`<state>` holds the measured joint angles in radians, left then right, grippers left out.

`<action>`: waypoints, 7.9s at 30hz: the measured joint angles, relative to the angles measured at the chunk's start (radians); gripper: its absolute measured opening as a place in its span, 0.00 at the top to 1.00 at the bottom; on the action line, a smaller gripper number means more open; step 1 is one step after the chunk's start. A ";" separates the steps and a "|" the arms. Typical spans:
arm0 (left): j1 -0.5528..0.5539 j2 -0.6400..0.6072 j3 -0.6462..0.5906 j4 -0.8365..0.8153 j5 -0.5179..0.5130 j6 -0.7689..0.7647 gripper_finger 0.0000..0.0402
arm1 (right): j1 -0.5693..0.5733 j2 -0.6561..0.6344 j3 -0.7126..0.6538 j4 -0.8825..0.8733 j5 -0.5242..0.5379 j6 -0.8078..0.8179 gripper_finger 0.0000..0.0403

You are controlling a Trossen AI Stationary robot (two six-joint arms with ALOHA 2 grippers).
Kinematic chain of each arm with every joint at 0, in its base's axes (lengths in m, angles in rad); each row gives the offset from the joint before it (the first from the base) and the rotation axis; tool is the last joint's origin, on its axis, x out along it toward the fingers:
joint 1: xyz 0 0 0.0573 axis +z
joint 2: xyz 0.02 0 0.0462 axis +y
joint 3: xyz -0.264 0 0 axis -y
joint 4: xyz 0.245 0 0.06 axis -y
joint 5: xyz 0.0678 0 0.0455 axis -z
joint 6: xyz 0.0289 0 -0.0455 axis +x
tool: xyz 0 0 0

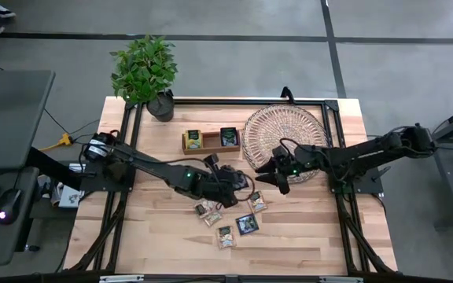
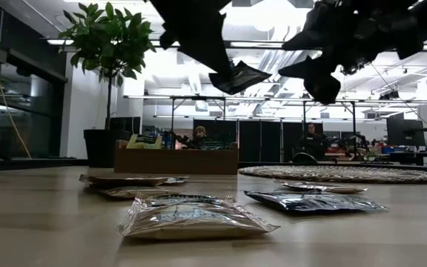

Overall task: Pick & Place Tea
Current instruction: Put the blue tea bag into the right section of the wooden organizer

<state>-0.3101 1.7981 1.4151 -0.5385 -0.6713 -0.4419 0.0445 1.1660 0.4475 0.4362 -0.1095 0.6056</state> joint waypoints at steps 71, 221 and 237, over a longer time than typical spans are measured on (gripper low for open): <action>0.022 0.006 0.000 -0.184 -0.039 -0.089 1.00 | -0.097 0.287 0.216 -0.124 -0.133 -0.205 1.00; -0.050 -0.005 -0.397 0.653 0.560 -0.241 1.00 | -0.044 0.088 0.311 -0.872 -0.069 -0.463 0.57; -0.136 0.226 -0.051 0.442 0.536 -0.241 1.00 | 0.299 0.087 -0.048 -0.246 0.022 0.467 0.54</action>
<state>-0.4461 2.0244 1.3645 -0.0963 -0.1356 -0.6833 0.3431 1.2530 0.3997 0.1898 -0.0872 1.0729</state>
